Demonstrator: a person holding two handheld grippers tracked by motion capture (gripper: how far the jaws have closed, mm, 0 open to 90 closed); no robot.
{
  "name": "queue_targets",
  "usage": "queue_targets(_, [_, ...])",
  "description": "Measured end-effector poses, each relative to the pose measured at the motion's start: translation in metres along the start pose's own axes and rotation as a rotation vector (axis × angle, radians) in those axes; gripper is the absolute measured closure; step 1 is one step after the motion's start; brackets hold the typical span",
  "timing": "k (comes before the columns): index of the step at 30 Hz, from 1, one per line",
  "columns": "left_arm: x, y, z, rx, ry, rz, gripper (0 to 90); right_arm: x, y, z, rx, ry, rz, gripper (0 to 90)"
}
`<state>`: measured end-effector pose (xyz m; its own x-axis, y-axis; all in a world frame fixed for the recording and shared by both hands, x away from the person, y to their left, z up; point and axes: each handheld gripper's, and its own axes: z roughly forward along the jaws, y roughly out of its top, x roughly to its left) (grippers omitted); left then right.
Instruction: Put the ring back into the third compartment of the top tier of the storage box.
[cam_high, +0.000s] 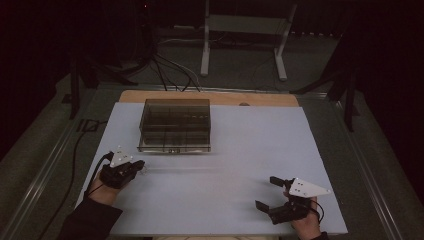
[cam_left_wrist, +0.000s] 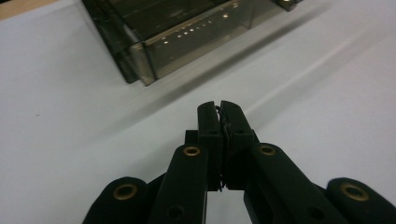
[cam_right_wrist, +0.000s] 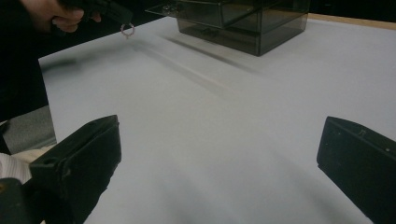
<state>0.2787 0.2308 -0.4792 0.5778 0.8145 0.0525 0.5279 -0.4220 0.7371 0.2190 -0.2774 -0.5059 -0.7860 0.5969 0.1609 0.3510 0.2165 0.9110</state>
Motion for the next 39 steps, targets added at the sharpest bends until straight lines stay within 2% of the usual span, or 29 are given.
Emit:
queue_targets(2, [-0.001, 0.001, 0.001, 0.002, 0.004, 0.003, 90.0, 0.000, 0.000, 0.000, -0.001, 0.001, 0.000, 0.0])
queue_targets(5, [-0.002, 0.002, 0.001, -0.001, -0.015, 0.003, 90.0, 0.000, 0.000, 0.000, -0.003, 0.000, 0.002, 0.0])
queue_targets(13, [-0.010, 0.009, 0.003, -0.012, -0.044, 0.037, 89.9, -0.001, 0.000, -0.001, -0.005, -0.001, 0.002, 0.0])
queue_targets(18, [-0.014, 0.013, 0.002, -0.020, -0.080, 0.041, 89.9, -0.001, 0.000, -0.001, -0.006, 0.000, 0.002, 0.0])
queue_targets(24, [-0.021, 0.019, 0.003, -0.030, -0.101, 0.062, 89.9, -0.001, 0.000, -0.001, -0.007, -0.001, 0.004, 0.0])
queue_targets(39, [-0.040, 0.037, 0.015, -0.035, -0.162, 0.112, 89.9, 0.000, 0.000, -0.001, -0.008, -0.001, 0.002, 0.0])
